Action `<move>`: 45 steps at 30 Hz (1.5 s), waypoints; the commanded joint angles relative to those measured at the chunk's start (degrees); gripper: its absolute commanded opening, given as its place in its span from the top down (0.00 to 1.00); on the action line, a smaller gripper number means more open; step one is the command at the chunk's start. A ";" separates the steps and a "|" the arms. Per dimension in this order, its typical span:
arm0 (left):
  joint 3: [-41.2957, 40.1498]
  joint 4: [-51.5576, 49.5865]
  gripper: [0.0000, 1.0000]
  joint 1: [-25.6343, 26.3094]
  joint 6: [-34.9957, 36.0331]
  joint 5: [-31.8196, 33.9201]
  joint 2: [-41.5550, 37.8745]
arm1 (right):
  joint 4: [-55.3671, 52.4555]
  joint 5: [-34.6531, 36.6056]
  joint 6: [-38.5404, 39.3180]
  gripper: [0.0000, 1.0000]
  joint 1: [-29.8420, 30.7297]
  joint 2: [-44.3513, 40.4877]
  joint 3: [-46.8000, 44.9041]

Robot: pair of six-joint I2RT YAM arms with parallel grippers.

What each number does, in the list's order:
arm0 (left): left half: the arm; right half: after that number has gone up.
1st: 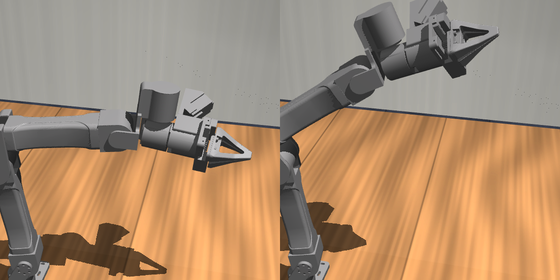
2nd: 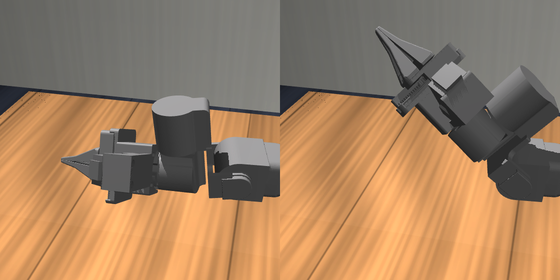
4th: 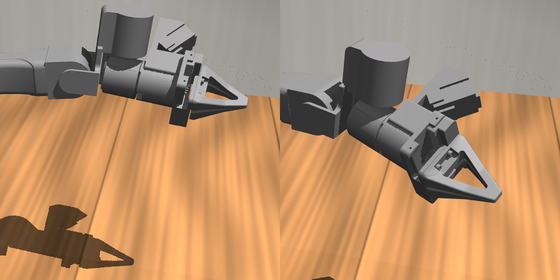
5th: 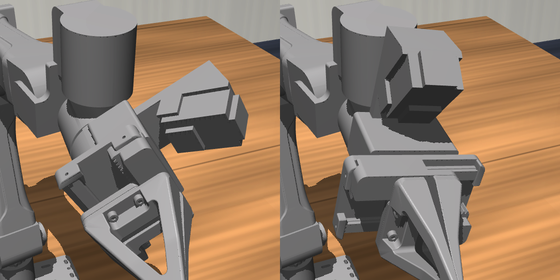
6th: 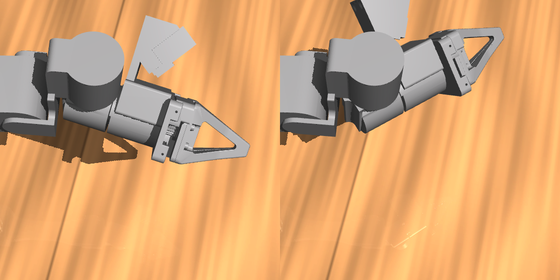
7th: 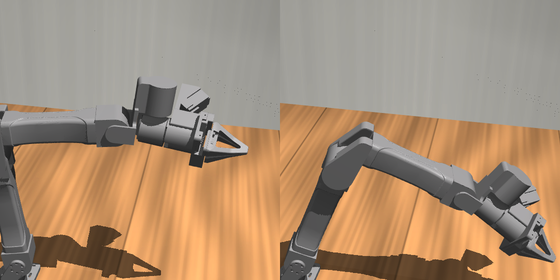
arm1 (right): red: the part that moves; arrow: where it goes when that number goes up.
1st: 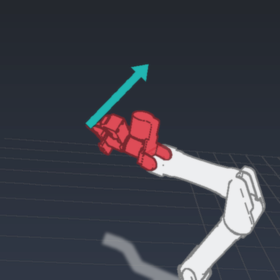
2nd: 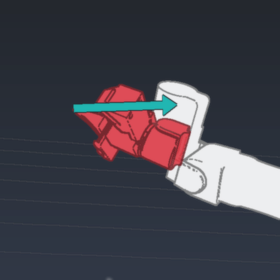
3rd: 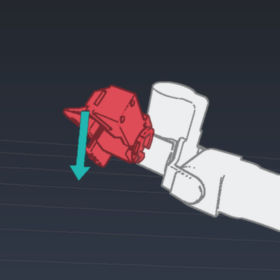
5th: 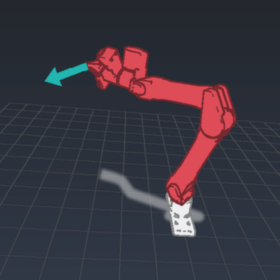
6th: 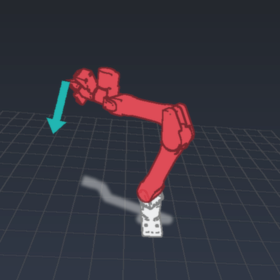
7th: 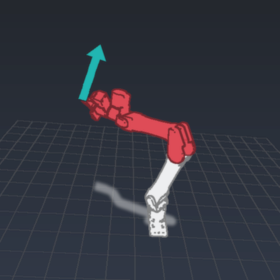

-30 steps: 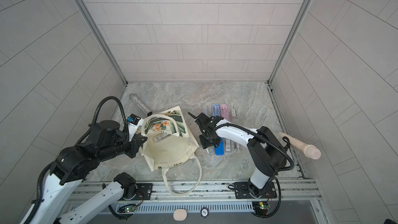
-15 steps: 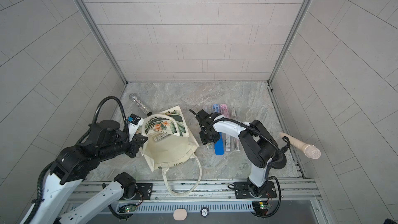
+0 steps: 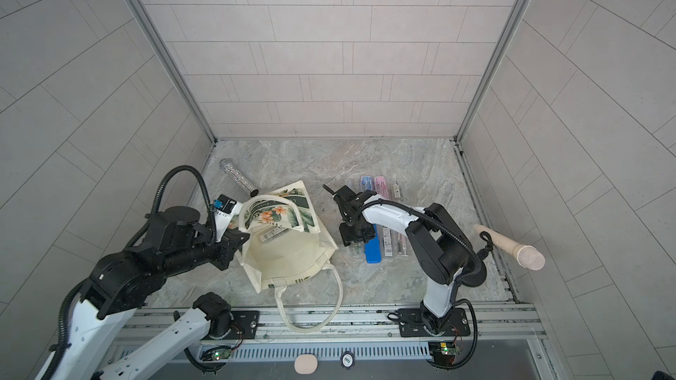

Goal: Take out the compass set from the canvas bag
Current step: Place the compass set at the center of the board, then adjust the canvas bag at the center of the board.

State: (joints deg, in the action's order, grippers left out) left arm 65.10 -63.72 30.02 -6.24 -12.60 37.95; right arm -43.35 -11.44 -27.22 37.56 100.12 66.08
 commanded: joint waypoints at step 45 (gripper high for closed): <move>0.10 3.01 0.98 0.10 -0.15 0.15 3.42 | 6.39 -12.75 -11.49 0.96 8.23 -15.05 7.74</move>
State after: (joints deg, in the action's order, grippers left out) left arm 65.06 -63.31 30.02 -6.44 -13.19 41.50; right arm -38.72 -22.85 -36.82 45.74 86.70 74.98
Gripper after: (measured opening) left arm 0.064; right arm 0.059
